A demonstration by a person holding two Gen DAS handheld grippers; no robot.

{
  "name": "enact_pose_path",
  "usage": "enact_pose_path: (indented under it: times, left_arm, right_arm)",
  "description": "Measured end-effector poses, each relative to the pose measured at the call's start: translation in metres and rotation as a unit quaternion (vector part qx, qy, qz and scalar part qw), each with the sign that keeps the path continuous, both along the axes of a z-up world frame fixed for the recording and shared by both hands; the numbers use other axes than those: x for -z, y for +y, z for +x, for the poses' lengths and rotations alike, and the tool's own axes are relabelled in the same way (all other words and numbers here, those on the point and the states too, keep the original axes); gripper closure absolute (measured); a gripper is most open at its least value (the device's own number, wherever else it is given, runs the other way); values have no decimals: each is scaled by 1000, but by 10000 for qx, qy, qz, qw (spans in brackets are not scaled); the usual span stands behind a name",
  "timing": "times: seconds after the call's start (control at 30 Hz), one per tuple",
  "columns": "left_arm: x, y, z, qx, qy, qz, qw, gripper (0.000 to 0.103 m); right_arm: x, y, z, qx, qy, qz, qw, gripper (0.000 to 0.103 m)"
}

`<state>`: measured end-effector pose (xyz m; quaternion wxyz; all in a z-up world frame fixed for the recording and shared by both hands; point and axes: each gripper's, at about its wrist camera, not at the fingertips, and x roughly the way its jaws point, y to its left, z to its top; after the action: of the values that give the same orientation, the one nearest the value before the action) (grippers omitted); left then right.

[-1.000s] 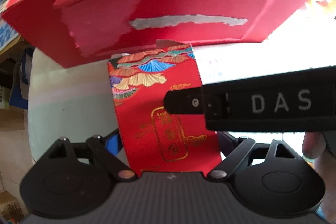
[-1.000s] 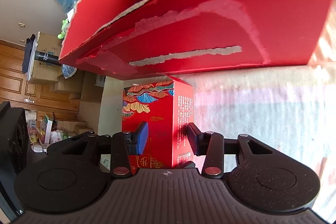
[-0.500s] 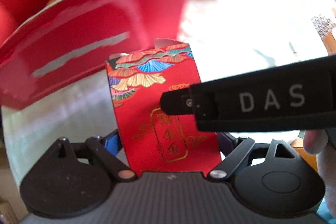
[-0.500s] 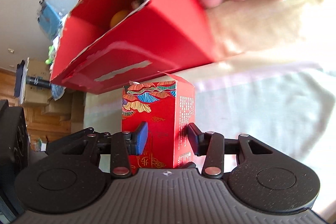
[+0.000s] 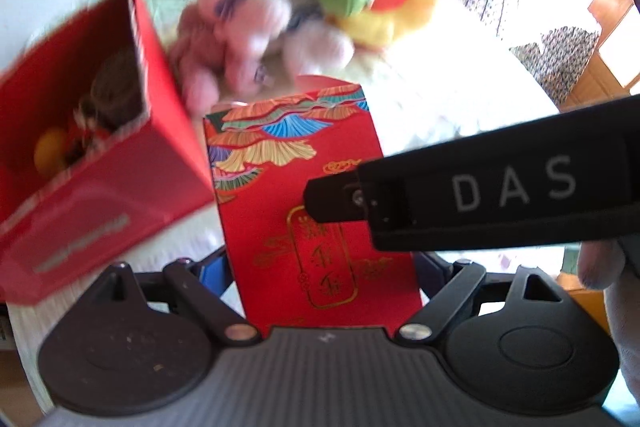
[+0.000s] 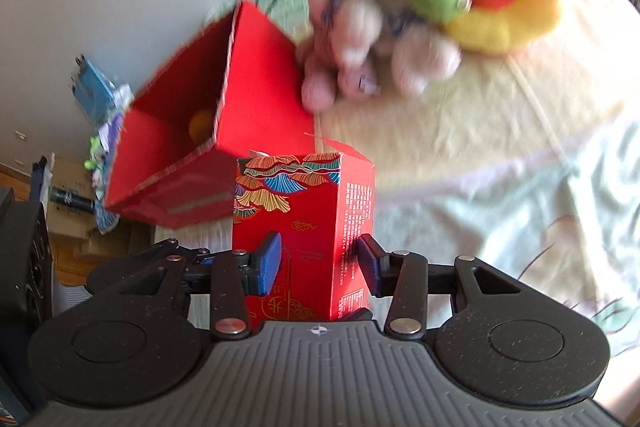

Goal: Organize objects
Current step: 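Lift the gift box upright off the bedsheet with the right tool, then carry the gift box over the red box and lower it inside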

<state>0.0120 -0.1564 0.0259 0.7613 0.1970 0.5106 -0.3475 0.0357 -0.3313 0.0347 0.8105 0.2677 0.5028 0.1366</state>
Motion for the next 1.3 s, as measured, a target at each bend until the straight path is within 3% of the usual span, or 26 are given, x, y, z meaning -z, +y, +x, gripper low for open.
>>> enact_pose_path:
  times: [0.3,0.43,0.7,0.97,1.3]
  left_arm:
    - [-43,-20,24,-260,-665,-282,9970,16]
    - [-60,0,40,-465,-917,-420,9938,16]
    - [-85,48,85,-944,-1330,-474,9855,15]
    - [-74,101,143,-1383,-1312,-150,9816,15]
    - [-14,148,198,-1643,-774,424,9824,15]
  right_arm:
    - [-47,-12,24,-191,-853,-113,9961,57]
    - [-69,-6,41,-367,-1179,-120,9923,57]
    - [-93,54,86,-795,-1660,-156,9828,57]
    - [-73,125,135,-1203,-1539,145,9806,57]
    - [-17,195,182,-1708,-808,295,9815,58]
